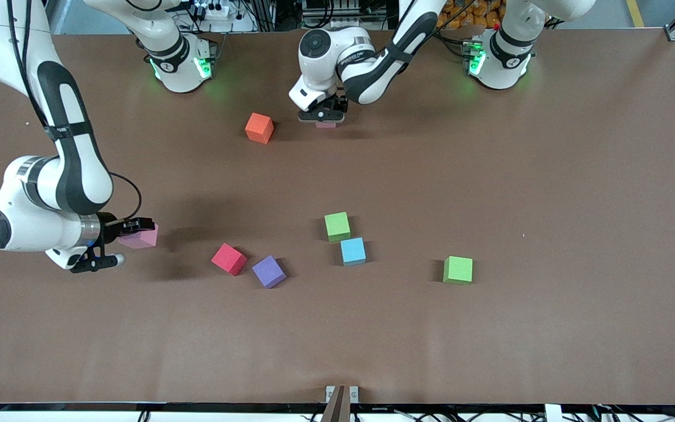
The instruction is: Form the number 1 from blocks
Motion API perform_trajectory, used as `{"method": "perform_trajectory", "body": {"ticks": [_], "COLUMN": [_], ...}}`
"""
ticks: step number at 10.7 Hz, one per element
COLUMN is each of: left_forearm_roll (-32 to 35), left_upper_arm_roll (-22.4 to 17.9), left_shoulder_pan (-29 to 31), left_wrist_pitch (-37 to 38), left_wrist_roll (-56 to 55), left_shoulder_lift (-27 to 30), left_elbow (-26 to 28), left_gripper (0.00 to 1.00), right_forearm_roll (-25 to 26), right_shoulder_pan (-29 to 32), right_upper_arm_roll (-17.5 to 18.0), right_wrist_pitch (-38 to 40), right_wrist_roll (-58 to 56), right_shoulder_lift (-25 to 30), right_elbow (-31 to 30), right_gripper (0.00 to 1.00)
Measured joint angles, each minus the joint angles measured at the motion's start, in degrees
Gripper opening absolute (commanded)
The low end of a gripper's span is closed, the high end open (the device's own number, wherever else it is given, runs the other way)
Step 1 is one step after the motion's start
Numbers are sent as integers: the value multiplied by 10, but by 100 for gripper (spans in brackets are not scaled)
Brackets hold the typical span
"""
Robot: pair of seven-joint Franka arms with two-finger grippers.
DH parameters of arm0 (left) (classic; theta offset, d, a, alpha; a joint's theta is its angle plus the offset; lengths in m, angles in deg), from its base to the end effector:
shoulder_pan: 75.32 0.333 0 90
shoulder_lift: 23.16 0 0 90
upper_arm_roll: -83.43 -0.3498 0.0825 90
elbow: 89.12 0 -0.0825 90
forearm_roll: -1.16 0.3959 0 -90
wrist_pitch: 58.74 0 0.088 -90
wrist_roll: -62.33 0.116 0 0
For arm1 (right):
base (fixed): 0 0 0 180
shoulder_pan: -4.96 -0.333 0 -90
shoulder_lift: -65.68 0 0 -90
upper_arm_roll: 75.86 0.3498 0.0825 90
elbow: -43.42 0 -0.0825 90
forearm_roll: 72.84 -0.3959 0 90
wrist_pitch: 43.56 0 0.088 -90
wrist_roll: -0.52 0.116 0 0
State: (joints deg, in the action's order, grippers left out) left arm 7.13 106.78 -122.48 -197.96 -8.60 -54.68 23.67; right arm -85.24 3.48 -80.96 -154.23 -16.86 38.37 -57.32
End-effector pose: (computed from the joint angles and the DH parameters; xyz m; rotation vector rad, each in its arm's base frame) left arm 0.2221 -0.5937 0.2172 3.1220 -0.0367 -0.2321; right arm 0.6468 -0.0195 0.2917 -2.9097 -0.1990 0.3928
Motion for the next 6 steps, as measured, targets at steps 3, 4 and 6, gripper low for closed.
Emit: {"method": "perform_trajectory", "body": {"ticks": [3,4,6], "left_forearm_roll": [0,0,0], "left_upper_arm_roll": [-2,-3,-4], "left_shoulder_pan": [10,23,75], "left_wrist_pitch": [-5,1,31], "left_wrist_roll": [-32,-45,-56], "left_shoulder_lift": [7,22,66], "left_elbow": [-16,-22,-28], "left_gripper": [100,100,100], "right_forearm_roll": [1,3,4], "right_shoulder_pan": [-5,-16,-61], "right_upper_arm_roll": [1,2,4], "right_wrist_pitch": [35,46,54], "right_wrist_roll": [27,43,79], "right_shoulder_lift": [28,40,50], "right_elbow": [2,2,1], "right_gripper": [0,0,0]}}
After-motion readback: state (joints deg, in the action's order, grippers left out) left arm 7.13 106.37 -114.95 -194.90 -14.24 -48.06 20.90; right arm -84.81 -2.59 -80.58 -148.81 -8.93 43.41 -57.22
